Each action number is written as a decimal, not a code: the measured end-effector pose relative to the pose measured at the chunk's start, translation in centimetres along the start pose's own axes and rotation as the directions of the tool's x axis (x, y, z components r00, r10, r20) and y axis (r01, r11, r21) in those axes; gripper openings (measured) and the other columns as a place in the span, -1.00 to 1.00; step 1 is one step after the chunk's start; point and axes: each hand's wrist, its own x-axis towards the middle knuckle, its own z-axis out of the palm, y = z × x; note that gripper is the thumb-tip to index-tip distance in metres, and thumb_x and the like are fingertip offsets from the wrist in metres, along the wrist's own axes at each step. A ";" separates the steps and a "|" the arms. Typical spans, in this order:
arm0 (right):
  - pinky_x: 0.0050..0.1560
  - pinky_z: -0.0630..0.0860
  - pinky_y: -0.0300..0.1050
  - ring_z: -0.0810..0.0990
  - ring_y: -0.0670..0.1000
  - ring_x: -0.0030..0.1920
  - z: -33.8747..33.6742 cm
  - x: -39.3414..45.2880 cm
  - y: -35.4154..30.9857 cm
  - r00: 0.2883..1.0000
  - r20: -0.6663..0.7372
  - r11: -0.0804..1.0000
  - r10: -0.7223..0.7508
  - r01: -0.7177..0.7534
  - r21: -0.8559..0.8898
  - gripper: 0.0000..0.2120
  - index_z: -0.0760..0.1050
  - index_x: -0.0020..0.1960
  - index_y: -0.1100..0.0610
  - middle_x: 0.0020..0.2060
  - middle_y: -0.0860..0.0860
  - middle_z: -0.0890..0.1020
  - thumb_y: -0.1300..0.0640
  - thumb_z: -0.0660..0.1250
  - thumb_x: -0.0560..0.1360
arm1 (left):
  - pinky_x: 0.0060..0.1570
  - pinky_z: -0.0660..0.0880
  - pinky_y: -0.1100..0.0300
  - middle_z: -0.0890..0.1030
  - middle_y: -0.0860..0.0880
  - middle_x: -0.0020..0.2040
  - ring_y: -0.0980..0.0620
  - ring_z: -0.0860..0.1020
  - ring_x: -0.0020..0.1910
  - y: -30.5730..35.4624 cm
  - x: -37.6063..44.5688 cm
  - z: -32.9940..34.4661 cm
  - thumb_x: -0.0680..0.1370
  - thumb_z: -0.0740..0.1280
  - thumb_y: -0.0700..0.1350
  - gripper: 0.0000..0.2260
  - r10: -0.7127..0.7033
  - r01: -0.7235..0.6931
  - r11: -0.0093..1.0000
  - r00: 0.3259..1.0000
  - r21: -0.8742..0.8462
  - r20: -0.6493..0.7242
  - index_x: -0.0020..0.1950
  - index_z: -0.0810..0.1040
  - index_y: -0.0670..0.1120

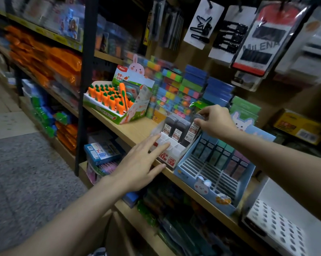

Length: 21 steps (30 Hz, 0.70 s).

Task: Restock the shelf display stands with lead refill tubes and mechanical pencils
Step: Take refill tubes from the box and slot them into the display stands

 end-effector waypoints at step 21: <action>-0.12 0.39 -0.38 0.50 -0.18 -0.20 5.1 -14.2 -6.3 0.936 -0.197 0.825 -0.290 0.349 0.445 -0.88 0.60 -0.02 0.06 -0.12 -0.09 0.54 0.15 0.35 0.46 | 0.14 0.44 0.12 0.55 -0.05 0.16 -0.02 0.51 0.15 0.9 -9.4 0.8 0.55 0.28 -0.05 -0.76 -0.051 0.035 0.991 0.991 -0.129 -0.125 0.18 0.55 -0.10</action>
